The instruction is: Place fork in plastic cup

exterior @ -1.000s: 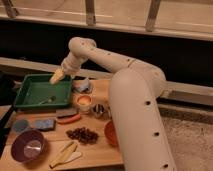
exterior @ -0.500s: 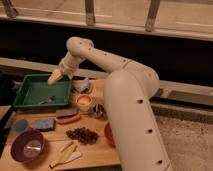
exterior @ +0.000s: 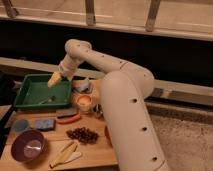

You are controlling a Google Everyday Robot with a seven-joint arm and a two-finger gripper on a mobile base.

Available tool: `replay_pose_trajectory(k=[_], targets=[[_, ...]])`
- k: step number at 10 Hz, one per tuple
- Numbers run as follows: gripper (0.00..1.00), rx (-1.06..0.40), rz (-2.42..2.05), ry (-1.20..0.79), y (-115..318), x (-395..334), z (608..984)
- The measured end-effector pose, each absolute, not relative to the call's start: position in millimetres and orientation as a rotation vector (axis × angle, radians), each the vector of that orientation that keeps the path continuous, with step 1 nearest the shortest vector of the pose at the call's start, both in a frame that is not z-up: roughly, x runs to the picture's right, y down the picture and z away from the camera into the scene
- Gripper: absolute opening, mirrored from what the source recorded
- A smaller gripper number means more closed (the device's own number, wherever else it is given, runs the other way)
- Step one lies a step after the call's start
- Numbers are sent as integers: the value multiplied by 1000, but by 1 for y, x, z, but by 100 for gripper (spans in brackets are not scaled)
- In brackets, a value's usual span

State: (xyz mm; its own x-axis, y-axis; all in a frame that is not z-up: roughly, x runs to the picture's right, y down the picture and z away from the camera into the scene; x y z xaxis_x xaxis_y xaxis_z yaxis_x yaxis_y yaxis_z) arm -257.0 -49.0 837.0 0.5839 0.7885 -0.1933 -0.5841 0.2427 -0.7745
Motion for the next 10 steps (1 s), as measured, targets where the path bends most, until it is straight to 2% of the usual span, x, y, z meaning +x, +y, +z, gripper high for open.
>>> replay_pose_trajectory(k=[6,10], targets=[[80,-981,875,-235,-25,-295,864],[80,-957,840,-242,-9,-326,877]])
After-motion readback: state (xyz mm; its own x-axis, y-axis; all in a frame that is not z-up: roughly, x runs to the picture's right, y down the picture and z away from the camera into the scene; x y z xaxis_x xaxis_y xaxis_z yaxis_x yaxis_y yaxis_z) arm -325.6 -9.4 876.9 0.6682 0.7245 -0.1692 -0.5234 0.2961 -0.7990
